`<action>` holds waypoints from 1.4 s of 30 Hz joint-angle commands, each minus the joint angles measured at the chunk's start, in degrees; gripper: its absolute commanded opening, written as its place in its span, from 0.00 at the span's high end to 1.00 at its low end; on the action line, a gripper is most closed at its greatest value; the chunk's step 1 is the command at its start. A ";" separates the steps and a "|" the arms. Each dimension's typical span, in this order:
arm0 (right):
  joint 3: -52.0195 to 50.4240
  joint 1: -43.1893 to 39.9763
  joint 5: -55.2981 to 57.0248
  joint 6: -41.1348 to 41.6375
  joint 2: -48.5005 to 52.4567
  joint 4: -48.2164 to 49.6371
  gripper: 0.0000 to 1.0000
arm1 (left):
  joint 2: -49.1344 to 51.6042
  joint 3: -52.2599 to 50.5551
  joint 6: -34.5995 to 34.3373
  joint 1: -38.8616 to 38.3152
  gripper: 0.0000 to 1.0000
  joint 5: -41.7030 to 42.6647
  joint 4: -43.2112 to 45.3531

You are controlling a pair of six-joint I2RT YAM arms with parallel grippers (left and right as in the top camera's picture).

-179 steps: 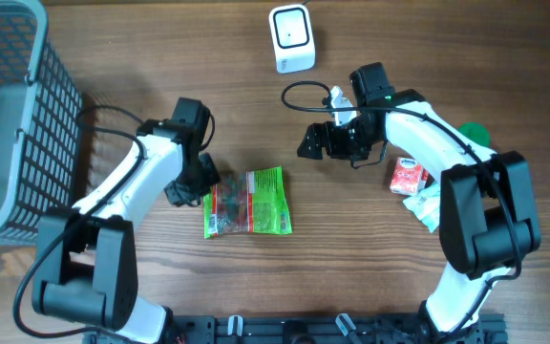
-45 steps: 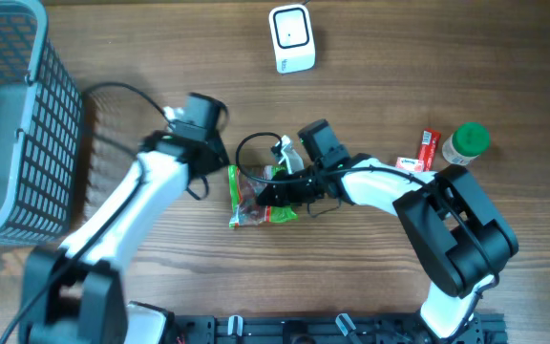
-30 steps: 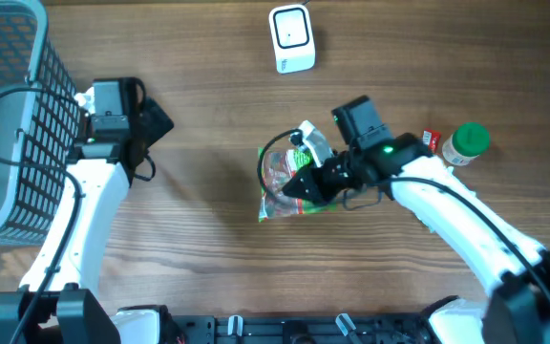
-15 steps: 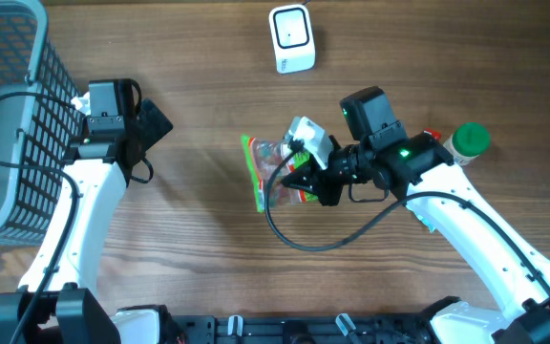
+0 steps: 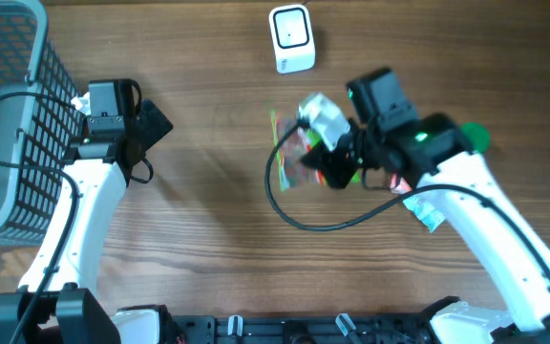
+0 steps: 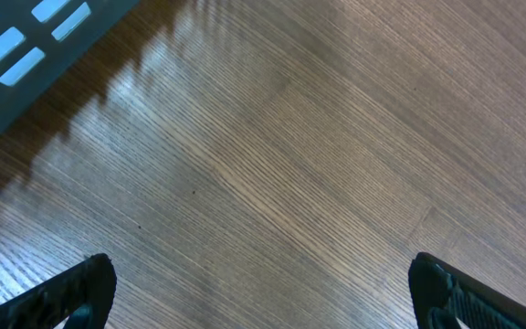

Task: Scan the item barcode
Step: 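Release the left gripper and pull the bag right with the right gripper, then hold the green bag in front of the white scanner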

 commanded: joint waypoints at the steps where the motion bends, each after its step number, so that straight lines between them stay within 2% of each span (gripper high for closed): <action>1: 16.33 0.02 7.85 -5.09 2.21 -7.50 0.96 | 0.00 0.55 0.26 0.26 0.00 0.48 -0.11; 5: 36.13 0.02 12.74 -6.67 10.08 -17.59 0.96 | 0.00 0.55 0.26 0.26 0.00 0.48 -0.13; 10: 56.02 0.02 17.20 -14.67 23.45 -29.00 0.96 | 0.00 0.55 0.26 0.26 0.00 0.48 -0.13; 19: 56.04 0.57 29.42 -28.96 34.18 -19.02 0.96 | 0.00 0.55 0.26 0.26 0.00 0.48 -0.13; 25: 55.95 1.68 38.73 -31.61 41.05 -6.45 0.96 | 0.00 0.57 0.26 0.26 0.00 0.48 -0.13; 27: 55.93 2.19 41.75 -36.72 43.21 -3.21 0.96 | 0.00 0.55 0.26 0.26 0.00 0.48 -0.11; 31: 55.06 3.28 50.97 -41.16 46.86 6.95 0.96 | 0.00 0.57 0.26 0.26 0.00 0.48 -0.13; 36: 54.34 3.72 55.15 -44.52 50.90 17.77 0.96 | 0.00 0.55 0.26 0.26 0.00 0.48 -0.13; 42: 54.31 3.69 58.31 -44.50 55.71 25.83 0.96 | 0.00 0.55 0.26 0.26 0.00 0.48 -0.13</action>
